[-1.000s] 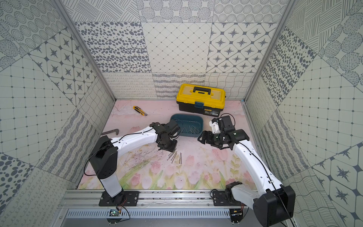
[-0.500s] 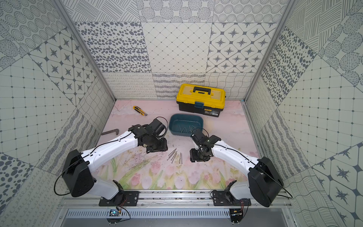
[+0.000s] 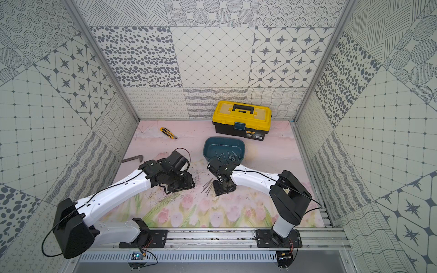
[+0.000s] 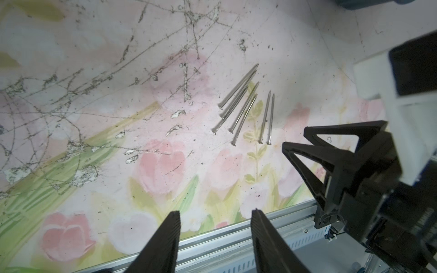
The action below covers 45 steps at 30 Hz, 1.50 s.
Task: Put the nails on the desktop into the storage box
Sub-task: Adjust the nail at the center of the board, then pick up the nail from the center of the board.
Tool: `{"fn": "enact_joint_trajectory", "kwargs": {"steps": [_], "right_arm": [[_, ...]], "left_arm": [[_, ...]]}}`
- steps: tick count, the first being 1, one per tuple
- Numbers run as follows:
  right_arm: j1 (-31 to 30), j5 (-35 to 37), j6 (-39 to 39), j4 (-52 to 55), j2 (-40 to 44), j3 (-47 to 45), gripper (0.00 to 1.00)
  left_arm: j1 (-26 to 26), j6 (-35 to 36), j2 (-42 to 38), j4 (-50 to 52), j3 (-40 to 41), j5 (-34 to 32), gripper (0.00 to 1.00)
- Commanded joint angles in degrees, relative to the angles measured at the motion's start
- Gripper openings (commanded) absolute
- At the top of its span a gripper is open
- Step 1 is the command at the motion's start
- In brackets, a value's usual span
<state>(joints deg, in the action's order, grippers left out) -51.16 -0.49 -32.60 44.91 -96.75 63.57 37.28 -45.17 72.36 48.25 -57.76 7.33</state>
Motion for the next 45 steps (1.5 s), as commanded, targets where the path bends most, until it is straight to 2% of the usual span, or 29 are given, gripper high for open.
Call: {"fn": "enact_joint_trajectory", "kwargs": {"steps": [1, 20, 29, 33, 39, 45], "right_arm": [[-0.4, 2.1, 0.0, -0.9, -2.0, 2.0, 0.48], [-1.8, 3.9, -1.6, -1.0, -8.8, 4.8, 0.31], [-3.0, 5.7, -2.4, -1.1, -11.8, 5.2, 0.26], [-3.0, 6.0, -2.8, -1.2, -12.2, 4.6, 0.2], [-2.8, 7.5, -2.9, -1.1, -10.1, 2.2, 0.0], [-0.9, 7.5, -2.5, -1.1, -2.5, -0.4, 0.0]], "left_arm": [[-0.5, -2.2, -2.6, 1.3, 1.4, 0.9, 0.53], [-2.4, 1.1, -3.0, 2.8, 2.2, 2.1, 0.58], [-3.3, 3.5, -2.2, 3.7, 1.5, 3.1, 0.6], [-3.4, 4.3, -1.3, 3.8, 1.0, 3.6, 0.61], [-3.5, 4.2, 0.6, 2.5, -0.1, 4.6, 0.62], [-3.5, 2.6, 1.3, -1.5, 0.6, 6.7, 0.66]]}}
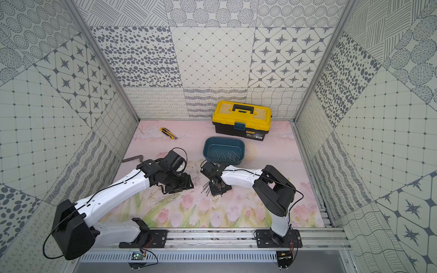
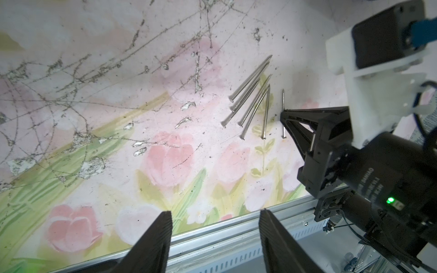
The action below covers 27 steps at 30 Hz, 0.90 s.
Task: Put the nails on the desktop into the storage box
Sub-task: Pick up the nail from the center of the board.
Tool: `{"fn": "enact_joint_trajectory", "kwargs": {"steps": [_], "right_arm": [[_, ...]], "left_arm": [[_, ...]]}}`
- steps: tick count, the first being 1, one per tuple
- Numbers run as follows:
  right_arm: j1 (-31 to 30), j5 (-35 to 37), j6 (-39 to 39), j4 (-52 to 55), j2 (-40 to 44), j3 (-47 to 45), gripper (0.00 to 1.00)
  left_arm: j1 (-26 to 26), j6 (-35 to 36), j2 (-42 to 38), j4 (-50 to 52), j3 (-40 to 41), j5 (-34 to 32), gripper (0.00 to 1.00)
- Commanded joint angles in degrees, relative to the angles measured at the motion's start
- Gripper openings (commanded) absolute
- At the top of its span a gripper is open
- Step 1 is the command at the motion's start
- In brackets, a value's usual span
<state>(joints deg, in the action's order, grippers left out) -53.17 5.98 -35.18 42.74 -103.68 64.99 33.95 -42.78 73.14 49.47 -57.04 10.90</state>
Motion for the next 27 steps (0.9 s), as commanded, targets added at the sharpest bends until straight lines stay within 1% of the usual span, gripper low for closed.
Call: {"fn": "enact_joint_trajectory", "kwargs": {"steps": [1, 4, 6, 9, 10, 12, 13, 16, 18, 20, 23, 27], "right_arm": [[1.8, 0.9, 0.5, 1.1, 6.2, -2.1, 0.0], [5.7, -2.3, 2.0, 0.3, 14.1, -3.0, 0.0], [9.9, -7.7, 3.2, -1.8, 18.8, -4.2, 0.0], [16.2, -17.9, 4.5, -5.3, 26.2, -5.8, 0.0], [18.5, -21.4, 4.6, -5.7, 27.9, -5.7, 0.0], [22.9, -29.6, 4.7, -6.4, 30.2, -5.2, 0.0], [25.2, -32.4, 4.4, -6.7, 31.1, -4.9, 0.0], [30.2, -42.3, 2.7, -9.0, 33.1, -4.7, 0.0], [31.5, -47.7, 1.8, -10.3, 33.6, -4.0, 0.0], [31.7, -50.6, 0.6, -11.7, 34.1, -3.3, 0.0], [31.7, -53.7, -1.6, -14.8, 34.8, -2.9, 0.0], [31.7, -55.6, -3.7, -17.8, 34.7, -3.0, 0.0]], "left_arm": [[-0.2, -0.2, 0.4, -3.4, 0.1, 3.7, 0.67], [-0.2, -1.6, -0.4, -8.4, 0.5, 6.0, 0.72], [-0.2, -3.0, -1.0, -12.2, 0.9, 7.7, 0.75], [-0.2, -6.0, -1.6, -20.1, 1.6, 10.6, 0.8], [-0.2, -7.4, -1.8, -22.4, 1.9, 11.2, 0.85], [-0.1, -10.3, -2.4, -29.4, 2.7, 12.3, 0.97], [-0.1, -11.8, -2.8, -32.6, 3.2, 13.0, 0.99], [-0.1, -14.6, -2.6, -42.0, 3.2, 15.4, 0.99], [-0.1, -15.6, -1.4, -46.6, 1.6, 18.3, 1.0], [0.0, -16.8, 0.7, -50.0, -0.3, 21.4, 0.99], [0.4, -19.6, 3.7, -55.3, -3.3, 26.1, 1.0], [1.7, -20.3, 7.5, -55.1, -8.1, 30.4, 0.97]]}}
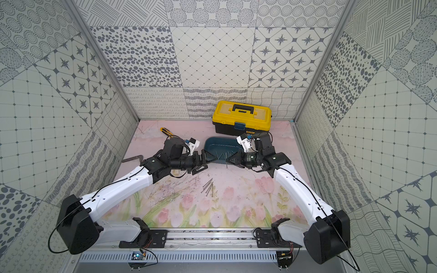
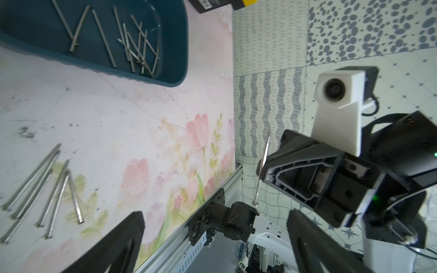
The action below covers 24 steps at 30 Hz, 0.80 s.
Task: Put the nails on the desktop into the storage box
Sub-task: Pick up the nail from the center of the board.
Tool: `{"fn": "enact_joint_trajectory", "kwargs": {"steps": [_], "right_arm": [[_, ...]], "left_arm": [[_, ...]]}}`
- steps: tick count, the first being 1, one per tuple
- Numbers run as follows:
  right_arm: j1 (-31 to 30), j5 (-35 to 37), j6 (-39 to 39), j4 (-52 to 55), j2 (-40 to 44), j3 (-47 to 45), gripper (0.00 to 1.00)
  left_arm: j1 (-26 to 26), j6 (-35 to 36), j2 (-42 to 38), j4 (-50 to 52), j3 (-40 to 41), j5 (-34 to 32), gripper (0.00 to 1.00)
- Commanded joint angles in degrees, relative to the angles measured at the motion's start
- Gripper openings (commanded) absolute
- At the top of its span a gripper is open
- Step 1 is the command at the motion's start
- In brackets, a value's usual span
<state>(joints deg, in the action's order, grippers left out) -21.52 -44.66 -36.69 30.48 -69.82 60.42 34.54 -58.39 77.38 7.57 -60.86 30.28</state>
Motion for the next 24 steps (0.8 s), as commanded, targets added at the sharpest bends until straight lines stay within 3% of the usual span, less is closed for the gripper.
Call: {"fn": "enact_joint_trajectory", "kwargs": {"steps": [1, 7, 11, 17, 24], "right_arm": [[0.0, -5.3, -2.6, -6.0, 0.6, 1.6, 0.0], [0.0, -5.9, -3.5, -7.3, 0.1, 1.4, 0.0], [-0.1, -6.4, -4.1, -8.3, -0.3, 1.1, 0.0], [-0.7, -6.8, -4.9, -9.1, 0.3, 0.2, 0.0], [-2.1, -6.3, -5.5, -9.5, 0.9, -1.1, 0.0]], "left_arm": [[1.4, -4.8, 3.8, -13.2, -4.9, 11.5, 0.95], [2.8, -6.7, 5.8, -14.9, -5.7, 13.7, 0.82], [3.2, -7.3, 6.6, -15.0, -6.1, 14.7, 0.66], [3.2, -6.7, 6.8, -14.0, -6.1, 13.5, 0.65], [2.5, -7.3, 6.0, -13.6, -5.6, 10.2, 0.56]]}}
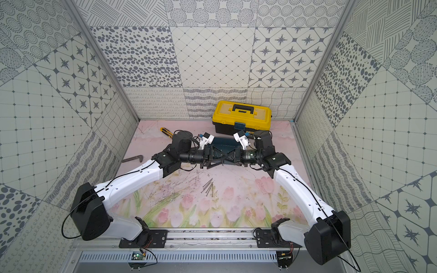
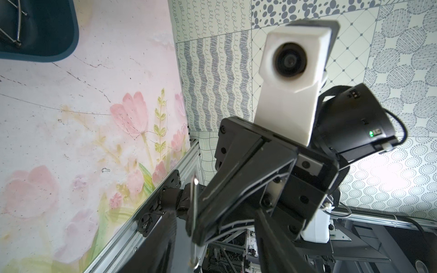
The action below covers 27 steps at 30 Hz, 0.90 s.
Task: Put the nails on the desktop into the storage box
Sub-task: Pick up the nail from the center of the board.
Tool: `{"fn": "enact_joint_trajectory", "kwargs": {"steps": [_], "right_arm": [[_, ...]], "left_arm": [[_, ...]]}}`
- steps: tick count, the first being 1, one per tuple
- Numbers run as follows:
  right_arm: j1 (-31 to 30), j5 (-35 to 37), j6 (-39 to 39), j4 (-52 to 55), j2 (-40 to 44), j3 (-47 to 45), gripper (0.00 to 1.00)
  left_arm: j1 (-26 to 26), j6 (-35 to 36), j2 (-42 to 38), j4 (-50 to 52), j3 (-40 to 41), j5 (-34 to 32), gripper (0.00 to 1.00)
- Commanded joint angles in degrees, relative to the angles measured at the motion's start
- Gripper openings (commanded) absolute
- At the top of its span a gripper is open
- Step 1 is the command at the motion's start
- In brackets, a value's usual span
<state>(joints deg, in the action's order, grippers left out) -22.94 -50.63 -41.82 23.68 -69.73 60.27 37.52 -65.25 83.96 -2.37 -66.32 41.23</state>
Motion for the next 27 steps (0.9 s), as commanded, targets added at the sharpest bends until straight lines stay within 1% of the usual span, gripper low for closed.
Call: {"fn": "enact_joint_trajectory", "kwargs": {"steps": [1, 8, 13, 17, 24, 27], "right_arm": [[-0.9, -0.3, -0.4, -2.7, 0.9, -1.0, 0.0], [-1.0, -0.1, -0.5, -2.7, 1.3, -1.2, 0.0], [-1.2, 0.1, -0.5, -2.7, 1.3, -1.3, 0.0], [-1.8, 0.2, -0.6, -2.8, 1.3, -1.3, 0.0], [-3.1, 0.7, -0.8, -2.9, 1.7, -1.7, 0.0], [-3.3, 1.2, -1.0, -2.9, 2.0, -1.9, 0.0]], "left_arm": [[-0.7, -0.5, -0.7, -3.5, 0.0, -1.2, 0.56], [-1.8, -2.0, -2.0, -4.8, 1.7, -2.3, 0.53], [-1.9, -2.8, -2.4, -5.1, 2.6, -2.8, 0.49], [-2.0, -2.8, -2.5, -4.6, 2.6, -2.9, 0.42], [-2.0, -2.7, -2.6, -3.3, 2.8, -4.5, 0.41], [-2.0, -2.6, -2.7, -3.2, 2.9, -4.8, 0.35]]}}
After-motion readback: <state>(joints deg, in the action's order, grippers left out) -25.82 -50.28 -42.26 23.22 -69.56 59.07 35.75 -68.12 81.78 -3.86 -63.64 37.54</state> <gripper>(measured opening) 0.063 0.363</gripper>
